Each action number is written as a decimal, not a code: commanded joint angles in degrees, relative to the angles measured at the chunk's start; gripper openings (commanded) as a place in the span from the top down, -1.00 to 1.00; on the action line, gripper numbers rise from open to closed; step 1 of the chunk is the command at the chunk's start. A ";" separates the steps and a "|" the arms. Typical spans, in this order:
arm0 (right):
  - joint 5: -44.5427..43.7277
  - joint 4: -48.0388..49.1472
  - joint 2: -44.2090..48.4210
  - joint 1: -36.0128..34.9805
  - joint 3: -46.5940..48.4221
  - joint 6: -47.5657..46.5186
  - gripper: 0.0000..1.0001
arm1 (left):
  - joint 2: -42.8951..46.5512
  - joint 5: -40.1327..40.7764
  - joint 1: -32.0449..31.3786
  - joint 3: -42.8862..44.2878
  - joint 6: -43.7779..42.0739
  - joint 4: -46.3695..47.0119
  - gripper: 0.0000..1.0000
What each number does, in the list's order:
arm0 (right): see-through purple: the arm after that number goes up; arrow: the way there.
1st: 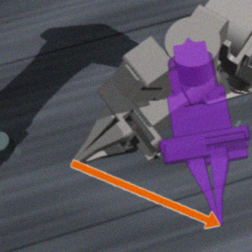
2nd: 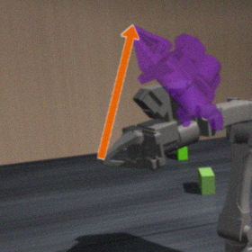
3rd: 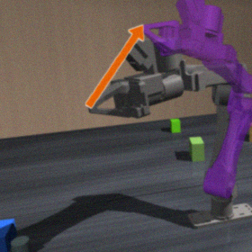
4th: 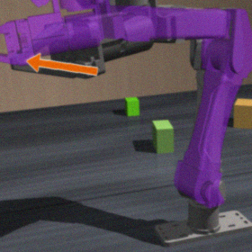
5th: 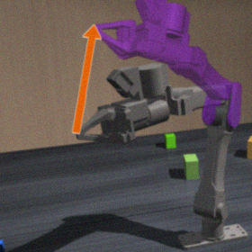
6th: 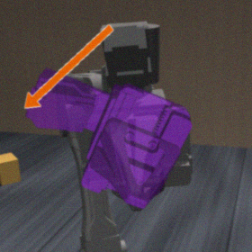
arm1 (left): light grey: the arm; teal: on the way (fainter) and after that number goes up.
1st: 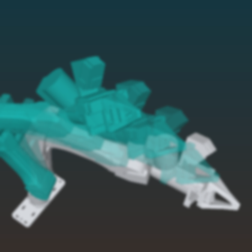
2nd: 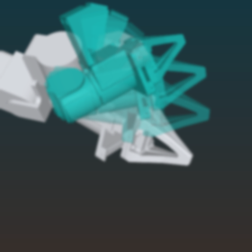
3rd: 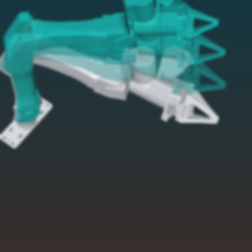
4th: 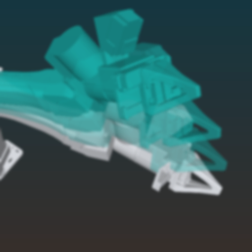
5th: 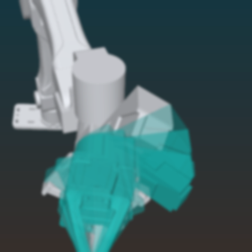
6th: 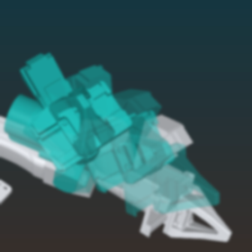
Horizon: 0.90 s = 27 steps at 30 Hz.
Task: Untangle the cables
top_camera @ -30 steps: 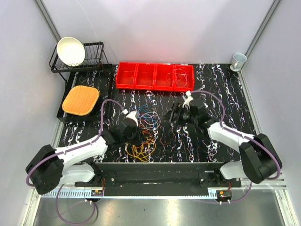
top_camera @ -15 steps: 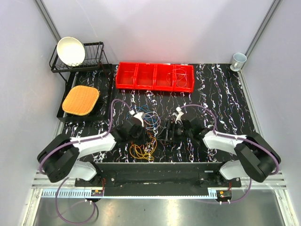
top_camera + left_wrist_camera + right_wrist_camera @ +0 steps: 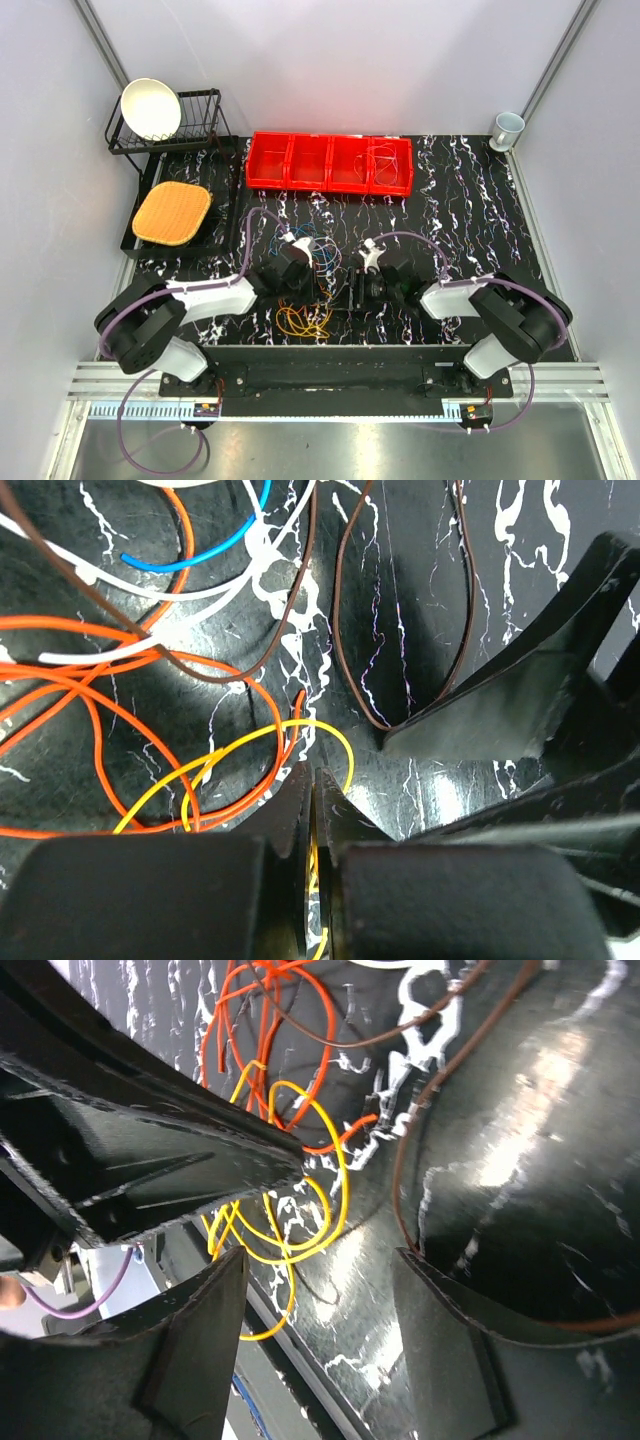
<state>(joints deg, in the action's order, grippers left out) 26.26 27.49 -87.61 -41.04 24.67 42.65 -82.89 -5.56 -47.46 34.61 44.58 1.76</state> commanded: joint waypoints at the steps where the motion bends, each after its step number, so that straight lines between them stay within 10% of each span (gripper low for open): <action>1: 0.90 5.73 -3.61 -1.41 0.12 -1.43 -0.27 | -1.48 -1.56 0.09 2.30 -1.42 3.95 1.00; 27: -3.14 9.16 -12.32 -4.40 2.32 -2.93 0.25 | 1.24 -7.88 2.29 0.46 -2.30 6.59 1.00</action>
<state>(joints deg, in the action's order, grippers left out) 26.74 39.53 -97.78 -44.62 26.85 41.85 -83.44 -11.11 -45.47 35.11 43.27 4.93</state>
